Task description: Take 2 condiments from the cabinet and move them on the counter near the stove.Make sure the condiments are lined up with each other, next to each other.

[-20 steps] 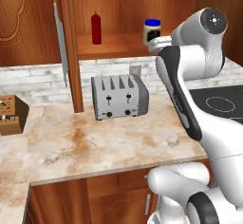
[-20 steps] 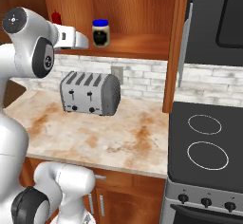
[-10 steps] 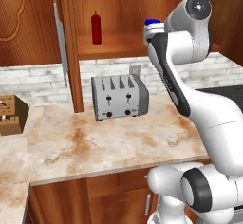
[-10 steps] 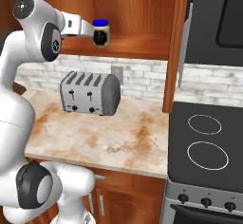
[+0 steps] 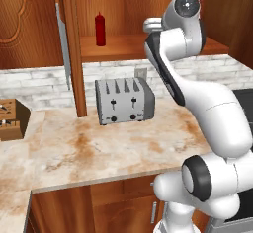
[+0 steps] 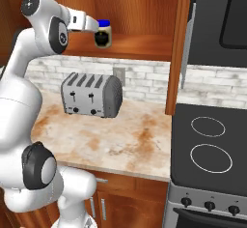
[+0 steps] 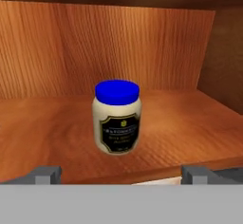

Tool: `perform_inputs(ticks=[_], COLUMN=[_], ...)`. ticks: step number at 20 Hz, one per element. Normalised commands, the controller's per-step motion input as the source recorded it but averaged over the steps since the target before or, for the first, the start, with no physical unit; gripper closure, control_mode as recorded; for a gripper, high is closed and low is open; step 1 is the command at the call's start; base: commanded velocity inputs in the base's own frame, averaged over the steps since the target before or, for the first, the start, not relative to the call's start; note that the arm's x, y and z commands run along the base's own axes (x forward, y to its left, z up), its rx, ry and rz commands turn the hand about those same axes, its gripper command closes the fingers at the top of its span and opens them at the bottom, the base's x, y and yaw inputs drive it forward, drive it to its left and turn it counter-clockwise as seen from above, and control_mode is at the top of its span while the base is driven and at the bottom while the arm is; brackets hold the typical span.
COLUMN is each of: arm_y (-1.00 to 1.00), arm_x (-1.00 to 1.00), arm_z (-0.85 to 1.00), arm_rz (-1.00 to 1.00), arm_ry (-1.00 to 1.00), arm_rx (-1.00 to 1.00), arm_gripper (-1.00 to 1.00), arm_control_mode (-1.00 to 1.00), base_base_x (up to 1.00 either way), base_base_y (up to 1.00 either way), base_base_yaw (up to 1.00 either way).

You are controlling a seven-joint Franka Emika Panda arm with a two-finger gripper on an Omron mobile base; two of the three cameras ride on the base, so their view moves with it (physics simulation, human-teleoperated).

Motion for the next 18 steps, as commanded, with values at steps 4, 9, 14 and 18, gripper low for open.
perform_inputs(ticks=[4,9,14,18], arm_y=[-0.11,-0.14,-0.15,-0.11], arm_x=[0.43,0.43,0.42,0.38], arm_z=[0.02,0.01,0.01,0.00], arm_rz=[-0.03,-0.04,-0.03,-0.02], arm_ry=[0.00,0.00,0.00,0.00], arm_rx=[0.02,0.01,0.01,0.00], arm_gripper=[-1.00,-1.00,-1.00,-1.00], arm_control_mode=[-1.00,-1.00,-1.00,-1.00], base_base_x=[0.00,0.00,0.00,0.00], base_base_y=[0.00,0.00,0.00,0.00], base_base_yaw=[0.00,0.00,0.00,0.00])
